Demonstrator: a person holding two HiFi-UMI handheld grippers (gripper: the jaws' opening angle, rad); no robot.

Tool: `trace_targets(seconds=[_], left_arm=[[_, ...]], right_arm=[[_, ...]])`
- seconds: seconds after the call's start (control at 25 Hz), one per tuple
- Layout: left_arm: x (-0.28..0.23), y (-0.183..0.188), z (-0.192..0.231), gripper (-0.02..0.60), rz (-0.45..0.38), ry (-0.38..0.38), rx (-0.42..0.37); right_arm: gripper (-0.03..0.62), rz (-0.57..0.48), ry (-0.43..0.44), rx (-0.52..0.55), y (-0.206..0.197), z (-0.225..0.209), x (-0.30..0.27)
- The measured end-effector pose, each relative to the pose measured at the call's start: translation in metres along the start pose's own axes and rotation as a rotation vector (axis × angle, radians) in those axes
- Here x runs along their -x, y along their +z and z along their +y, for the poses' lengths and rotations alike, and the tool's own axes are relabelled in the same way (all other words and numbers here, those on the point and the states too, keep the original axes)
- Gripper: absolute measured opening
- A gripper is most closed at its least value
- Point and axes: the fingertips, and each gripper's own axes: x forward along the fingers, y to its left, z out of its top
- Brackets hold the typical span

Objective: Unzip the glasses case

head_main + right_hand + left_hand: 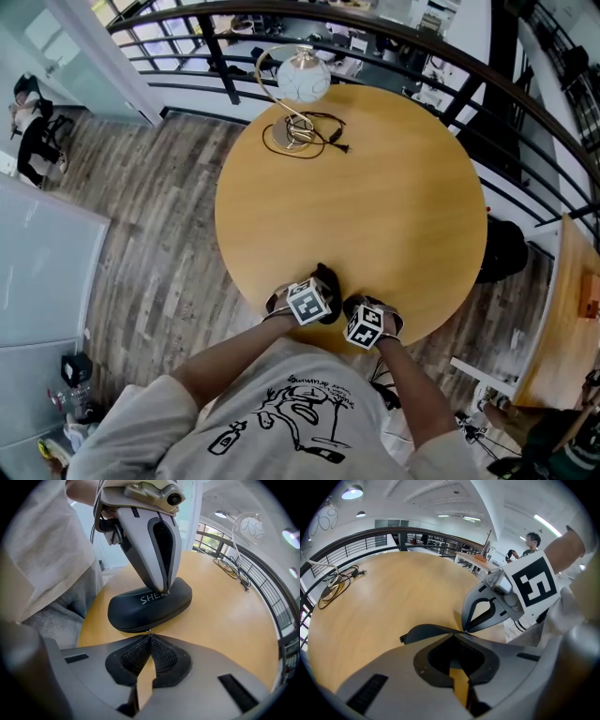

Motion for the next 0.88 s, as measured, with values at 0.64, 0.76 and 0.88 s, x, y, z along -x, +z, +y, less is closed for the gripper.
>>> trace_targets(seconds=[0.64,0.76,0.88], left_arm=[[0.001,0.001,-0.001,0.006,-0.01,-0.028,0.006],[0.0,0.002,-0.001,0.006,-0.013,-0.032,0.007],[0.0,0.002,0.0,0.006,-0.013,-0.038,0.01]], right_arm=[[0.021,0.027,-0.007,0.093,0.013,-0.033,-0.005],[0.021,0.031,-0.009,0.107,0.014,-0.04,-0.006],[0.021,0.034,-0.007,0.12,0.018,-0.046,-0.008]])
